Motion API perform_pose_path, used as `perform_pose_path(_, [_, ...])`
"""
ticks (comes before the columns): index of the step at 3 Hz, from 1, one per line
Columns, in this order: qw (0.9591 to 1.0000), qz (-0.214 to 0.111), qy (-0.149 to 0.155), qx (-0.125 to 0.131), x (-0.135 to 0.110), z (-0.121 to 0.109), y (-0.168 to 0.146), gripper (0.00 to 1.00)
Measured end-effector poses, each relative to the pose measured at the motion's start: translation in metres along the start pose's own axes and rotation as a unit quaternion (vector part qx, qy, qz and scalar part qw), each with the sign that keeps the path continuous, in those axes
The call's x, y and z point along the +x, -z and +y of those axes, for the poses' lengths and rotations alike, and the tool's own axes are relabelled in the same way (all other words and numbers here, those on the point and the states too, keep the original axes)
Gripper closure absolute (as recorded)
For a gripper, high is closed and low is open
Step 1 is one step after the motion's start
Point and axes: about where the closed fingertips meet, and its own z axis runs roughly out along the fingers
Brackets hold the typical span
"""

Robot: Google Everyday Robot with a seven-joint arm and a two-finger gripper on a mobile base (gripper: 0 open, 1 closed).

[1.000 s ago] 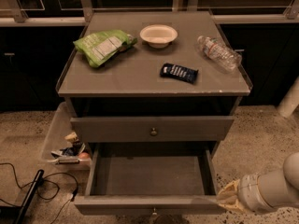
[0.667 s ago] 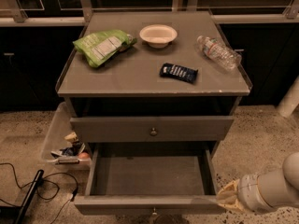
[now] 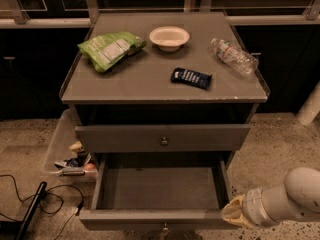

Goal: Close middle drawer

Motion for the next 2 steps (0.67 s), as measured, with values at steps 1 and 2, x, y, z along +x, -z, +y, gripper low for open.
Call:
perform_pose_path(1, [0.9999, -0.014, -0.001, 0.002, 0.014, -0.011, -0.044, 1.0])
perform_pose_path(2, [0.9997, -0.023, 0.01, 0.006, 0.025, -0.011, -0.073, 1.0])
